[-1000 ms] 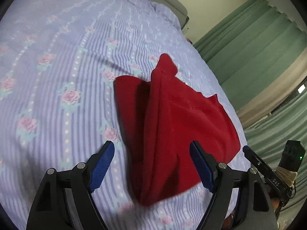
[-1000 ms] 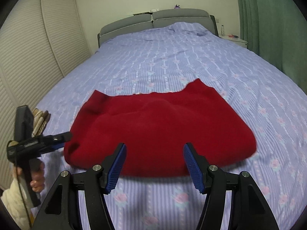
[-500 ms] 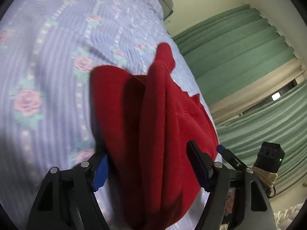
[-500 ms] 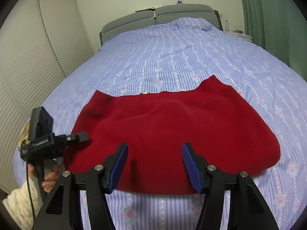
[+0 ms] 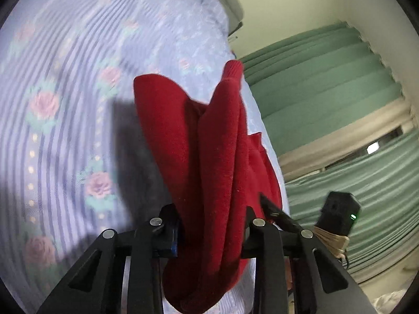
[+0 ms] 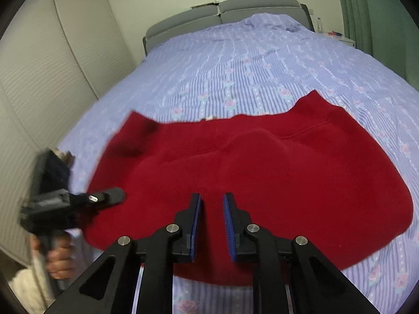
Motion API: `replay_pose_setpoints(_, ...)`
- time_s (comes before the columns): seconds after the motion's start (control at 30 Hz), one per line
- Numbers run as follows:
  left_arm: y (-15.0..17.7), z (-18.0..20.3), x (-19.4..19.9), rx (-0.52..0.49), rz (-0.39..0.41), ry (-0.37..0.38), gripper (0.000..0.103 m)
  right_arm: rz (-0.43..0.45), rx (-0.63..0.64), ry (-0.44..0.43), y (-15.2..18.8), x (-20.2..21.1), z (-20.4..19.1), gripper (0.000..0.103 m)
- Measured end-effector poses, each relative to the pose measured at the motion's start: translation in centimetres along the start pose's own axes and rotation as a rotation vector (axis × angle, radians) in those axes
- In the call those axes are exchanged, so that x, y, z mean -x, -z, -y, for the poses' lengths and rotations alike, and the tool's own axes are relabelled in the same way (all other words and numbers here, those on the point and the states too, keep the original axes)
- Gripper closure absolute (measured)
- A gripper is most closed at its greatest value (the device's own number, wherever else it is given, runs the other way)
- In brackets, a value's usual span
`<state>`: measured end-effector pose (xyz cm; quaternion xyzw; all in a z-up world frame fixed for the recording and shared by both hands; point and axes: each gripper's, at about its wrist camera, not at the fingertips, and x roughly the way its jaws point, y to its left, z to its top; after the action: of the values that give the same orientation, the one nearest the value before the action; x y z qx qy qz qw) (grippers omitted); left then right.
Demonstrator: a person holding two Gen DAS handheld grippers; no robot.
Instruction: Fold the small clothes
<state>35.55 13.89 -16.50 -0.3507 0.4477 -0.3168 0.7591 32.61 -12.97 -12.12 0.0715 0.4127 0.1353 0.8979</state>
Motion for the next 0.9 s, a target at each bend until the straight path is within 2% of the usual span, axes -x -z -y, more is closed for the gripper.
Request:
replay_pose_setpoints(0.1,0.2,3.3,0.7,-0.081,0.005,-0.033,0.074,-0.031,-0.019,-0.005,0.3,-1.6,0.6,0.090)
replay_pose_setpoints(0.2,0.3,7.0,0.2,-0.177,0.002,-0.108,0.074,-0.046,-0.062,-0.019,0.3,-2.9,1.6,0.095)
replay_pose_setpoints(0.3,0.5,8.7,0.0,-0.201,0.004,-0.127,0.074,-0.047,-0.090,-0.028,-0.1,-3.6,2.1,0.098)
replay_pose_setpoints(0.5,0.2,10.7,-1.0,-0.192,0.012,-0.177,0.074,-0.068,-0.082,-0.039,-1.5,-5.2,2.5,0.103)
replay_pose_setpoints(0.6,-1.2,12.1,-3.2,-0.170,0.019,-0.206,0.074,-0.068,-0.066,-0.054,-2.6,-5.7,3.0,0.103)
replay_pose_setpoints(0.77,-2.0,13.1,-3.6,-0.124,0.023,-0.269,0.074,-0.112,-0.195,-0.147,-5.2,-7.4,5.5,0.103)
replay_pose_setpoints(0.83,-1.9,14.0,-3.5,-0.101,0.023,-0.278,0.074,-0.116,-0.204,-0.156,-6.1,-6.8,6.0,0.103)
replay_pose_setpoints(0.9,-1.9,15.4,-4.1,-0.123,0.016,-0.323,0.074,-0.084,-0.167,-0.132,-6.5,-4.8,5.9,0.103)
